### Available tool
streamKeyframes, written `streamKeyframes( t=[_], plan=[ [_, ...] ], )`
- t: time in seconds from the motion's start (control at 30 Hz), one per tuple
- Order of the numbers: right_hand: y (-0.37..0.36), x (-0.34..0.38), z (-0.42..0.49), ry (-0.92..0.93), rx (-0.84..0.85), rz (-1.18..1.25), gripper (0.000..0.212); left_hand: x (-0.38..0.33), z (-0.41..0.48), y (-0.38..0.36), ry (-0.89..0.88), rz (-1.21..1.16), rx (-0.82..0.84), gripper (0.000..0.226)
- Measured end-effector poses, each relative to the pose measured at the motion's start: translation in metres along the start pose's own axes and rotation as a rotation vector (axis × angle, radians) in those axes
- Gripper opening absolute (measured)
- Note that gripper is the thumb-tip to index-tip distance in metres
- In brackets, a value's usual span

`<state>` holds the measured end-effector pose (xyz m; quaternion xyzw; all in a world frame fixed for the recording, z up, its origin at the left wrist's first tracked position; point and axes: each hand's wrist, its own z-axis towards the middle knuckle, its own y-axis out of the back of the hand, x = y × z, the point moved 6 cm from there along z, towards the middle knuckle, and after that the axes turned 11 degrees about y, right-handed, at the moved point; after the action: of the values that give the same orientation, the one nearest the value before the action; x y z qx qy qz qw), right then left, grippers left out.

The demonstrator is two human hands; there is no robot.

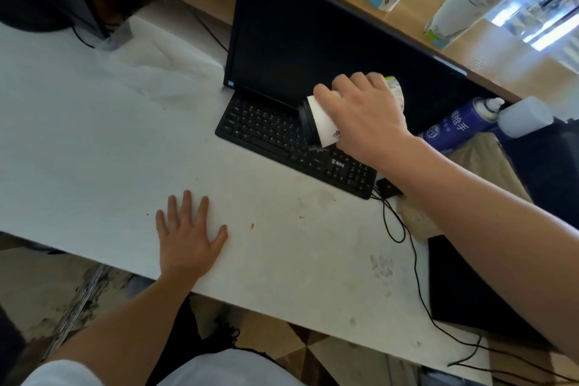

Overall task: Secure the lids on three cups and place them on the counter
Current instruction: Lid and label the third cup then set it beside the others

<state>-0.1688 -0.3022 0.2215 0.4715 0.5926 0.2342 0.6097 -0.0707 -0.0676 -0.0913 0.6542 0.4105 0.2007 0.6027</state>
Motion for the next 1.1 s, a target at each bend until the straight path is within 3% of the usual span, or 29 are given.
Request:
streamKeyframes(
  t=[0.13, 0.3, 0.43, 0.83, 1.1],
  plan=[
    [0.02, 0.014, 0.003, 0.052, 0.162, -0.133, 0.079, 0.0, 0.0, 0.0, -0.001, 0.001, -0.001, 0.082],
    [0.004, 0.063, 0.002, 0.165, 0.408, -0.31, 0.053, 0.0, 0.0, 0.0, -0.008, -0.022, -0.002, 0.082],
    [-0.019, 0.092, 0.0, 0.21, 0.536, -0.339, 0.044, 0.001, -0.001, 0.001, -0.002, -0.019, -0.005, 0.082],
    [-0.017, 0.084, -0.008, 0.147, 0.537, -0.265, 0.048, 0.0, -0.001, 0.0, -0.005, 0.001, -0.003, 0.082],
    [-0.006, 0.063, -0.017, 0.037, 0.484, 0.009, 0.061, 0.0, -0.001, 0.0, 0.002, 0.022, 0.006, 0.084]
  ],
)
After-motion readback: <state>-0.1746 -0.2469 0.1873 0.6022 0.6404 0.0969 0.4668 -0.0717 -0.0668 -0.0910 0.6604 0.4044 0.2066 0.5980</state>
